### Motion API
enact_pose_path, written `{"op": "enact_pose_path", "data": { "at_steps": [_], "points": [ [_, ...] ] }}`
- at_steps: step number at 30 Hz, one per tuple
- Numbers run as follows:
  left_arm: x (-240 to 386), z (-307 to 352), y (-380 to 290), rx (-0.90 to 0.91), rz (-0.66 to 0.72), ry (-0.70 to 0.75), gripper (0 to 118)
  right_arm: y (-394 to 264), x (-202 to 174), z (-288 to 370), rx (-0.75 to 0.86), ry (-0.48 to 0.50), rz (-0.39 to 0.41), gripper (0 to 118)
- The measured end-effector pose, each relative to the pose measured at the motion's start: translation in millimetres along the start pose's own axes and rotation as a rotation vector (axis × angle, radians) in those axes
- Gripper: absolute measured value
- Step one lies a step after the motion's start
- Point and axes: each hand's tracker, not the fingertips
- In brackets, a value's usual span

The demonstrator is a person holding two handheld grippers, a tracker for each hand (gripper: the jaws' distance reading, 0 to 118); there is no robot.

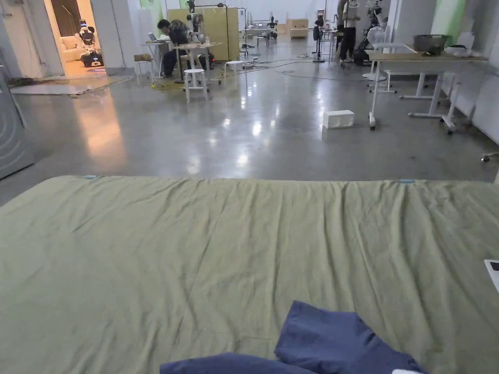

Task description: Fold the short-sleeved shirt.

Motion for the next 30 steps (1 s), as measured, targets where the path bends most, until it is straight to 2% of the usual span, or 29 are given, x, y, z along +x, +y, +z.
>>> {"op": "enact_pose_path", "data": {
  "at_steps": [2,3,4,5,6,7,8,10,11,13,14,16,19,22,23,24,25,26,27,28,30],
  "points": [
    [4.1,-11.9,-23.3,-0.071,-0.083,0.068,5,0.0,0.0,-0.6,-0.004,-0.014,0.017,0],
    [0.7,-12.3,-28.2,-0.067,-0.105,0.132,10,0.1,0.0,-1.1,-0.005,-0.012,0.02,0],
    [-5.7,-7.9,-28.2,-0.043,-0.088,0.146,23,-0.4,0.3,-1.6,-0.005,-0.003,0.022,0],
    [-11.8,2.6,-27.2,-0.024,-0.045,0.142,58,-0.5,-0.1,-2.2,-0.004,0.006,0.022,0],
    [-18.5,16.4,-23.9,-0.007,0.02,0.163,82,-0.5,-1.2,-2.8,-0.001,0.015,0.021,0],
    [-21.7,34.8,-19.4,0.021,0.065,0.16,94,-0.2,-2.8,-3.9,0.004,0.029,0.016,0],
    [-24.0,62.4,-16.9,0.045,0.109,0.163,93,2.3,-6.2,-7.3,0.008,0.055,-0.018,0],
    [-18.0,127.1,-12.0,0.199,0.074,0.22,93,11.6,-15.2,-18.5,0.028,0.087,-0.094,0],
    [-9.8,166.1,-12.4,0.266,0.029,0.273,93,19.1,-23.1,-24.4,0.063,0.12,-0.117,0],
    [14.0,241.3,-18.9,0.374,-0.148,0.369,93,37.6,-40.9,-31.6,0.111,0.196,-0.112,0],
    [28.3,282.6,-25.6,0.45,-0.223,0.473,93,47.5,-52.0,-33.0,0.135,0.229,-0.088,0],
    [50.0,347.1,-41.4,0.547,-0.311,0.587,93,62.3,-71.6,-31.4,0.186,0.265,-0.008,0],
    [85.5,422.6,-79.4,0.736,-0.347,0.76,92,78.5,-102.2,-25.5,0.232,0.301,0.077,0],
    [115.7,459.4,-119.5,0.937,-0.39,0.983,89,84.5,-128.1,-10.4,0.282,0.336,0.195,0],
    [122.3,468.0,-127.7,0.924,-0.396,1.016,79,85.1,-135.3,-3.5,0.295,0.346,0.261,0],
    [128.2,474.8,-137.3,0.92,-0.416,1.035,63,84.2,-142.1,4.1,0.313,0.344,0.341,0],
    [132.9,474.9,-142.9,0.931,-0.428,1.059,37,82.7,-147.4,11.7,0.341,0.343,0.398,0],
    [138.2,476.6,-152.0,0.921,-0.432,1.079,2,81.0,-150.9,19.8,0.386,0.353,0.44,0],
    [142.6,478.0,-162.4,0.918,-0.457,1.094,2,80.6,-153.6,26.3,0.412,0.375,0.479,0],
    [146.1,475.3,-174.7,0.879,-0.514,1.059,2,78.6,-154.4,29.3,0.406,0.386,0.475,0],
    [151.8,463.9,-192.2,0.824,-0.552,1.116,1,72.7,-153.0,32.4,0.387,0.381,0.447,0]
  ]
}}
